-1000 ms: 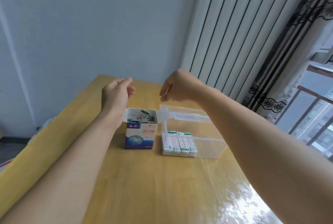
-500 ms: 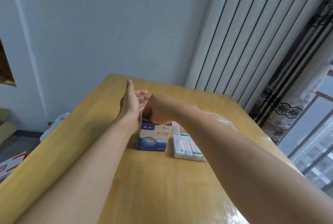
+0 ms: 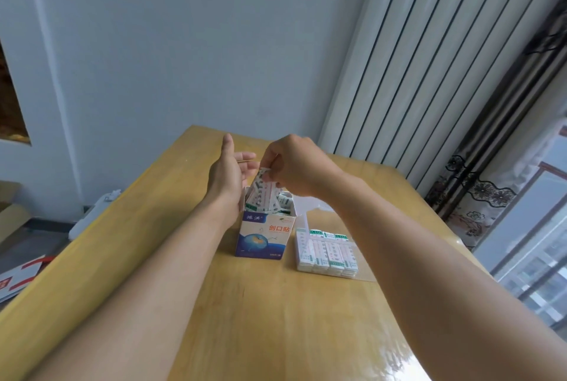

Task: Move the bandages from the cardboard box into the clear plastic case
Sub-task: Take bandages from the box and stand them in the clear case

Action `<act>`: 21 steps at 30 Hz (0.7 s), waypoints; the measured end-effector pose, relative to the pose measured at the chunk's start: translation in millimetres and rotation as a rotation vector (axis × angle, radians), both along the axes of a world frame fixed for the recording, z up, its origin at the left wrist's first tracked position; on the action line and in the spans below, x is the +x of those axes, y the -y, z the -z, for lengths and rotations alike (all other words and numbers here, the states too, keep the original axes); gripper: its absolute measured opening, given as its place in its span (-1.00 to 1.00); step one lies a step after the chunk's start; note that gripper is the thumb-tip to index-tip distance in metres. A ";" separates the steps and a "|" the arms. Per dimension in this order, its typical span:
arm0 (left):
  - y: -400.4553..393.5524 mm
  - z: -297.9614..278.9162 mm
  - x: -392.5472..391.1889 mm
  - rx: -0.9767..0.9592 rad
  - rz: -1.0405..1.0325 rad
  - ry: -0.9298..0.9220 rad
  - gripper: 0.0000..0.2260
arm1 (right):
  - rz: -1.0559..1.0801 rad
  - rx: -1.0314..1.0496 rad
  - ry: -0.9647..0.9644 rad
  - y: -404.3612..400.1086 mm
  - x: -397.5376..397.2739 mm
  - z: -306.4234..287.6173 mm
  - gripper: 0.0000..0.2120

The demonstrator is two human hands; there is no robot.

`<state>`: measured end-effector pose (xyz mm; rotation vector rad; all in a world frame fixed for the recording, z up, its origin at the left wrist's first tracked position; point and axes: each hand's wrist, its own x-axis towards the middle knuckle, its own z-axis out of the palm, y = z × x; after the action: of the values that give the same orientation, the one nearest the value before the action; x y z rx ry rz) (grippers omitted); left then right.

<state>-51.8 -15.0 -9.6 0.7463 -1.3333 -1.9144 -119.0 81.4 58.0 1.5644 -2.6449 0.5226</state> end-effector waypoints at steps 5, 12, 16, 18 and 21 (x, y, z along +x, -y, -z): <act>-3.8 -6.8 3.8 -0.254 -0.030 -0.004 -0.69 | -0.007 -0.185 0.109 -19.2 -14.1 -20.7 -0.81; -19.3 -26.7 10.0 -0.467 0.275 -0.095 -0.63 | -0.021 -0.390 0.153 -45.6 -24.5 -39.7 -0.79; -25.6 -25.4 9.8 -0.627 0.319 0.059 -0.57 | -0.048 -0.350 0.150 -50.3 -21.7 -30.0 -0.77; -28.1 -26.5 12.8 -0.700 0.328 0.116 -0.71 | -0.083 -0.355 0.163 -54.6 -18.1 -29.5 -0.80; -36.4 -36.1 18.7 -0.704 0.408 0.142 -0.89 | -0.128 -0.364 0.144 -68.4 -9.9 -37.1 -0.87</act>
<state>-33.0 21.4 26.5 0.2634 -2.2056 -1.5026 -128.9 149.8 95.1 1.6361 -2.3691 1.0912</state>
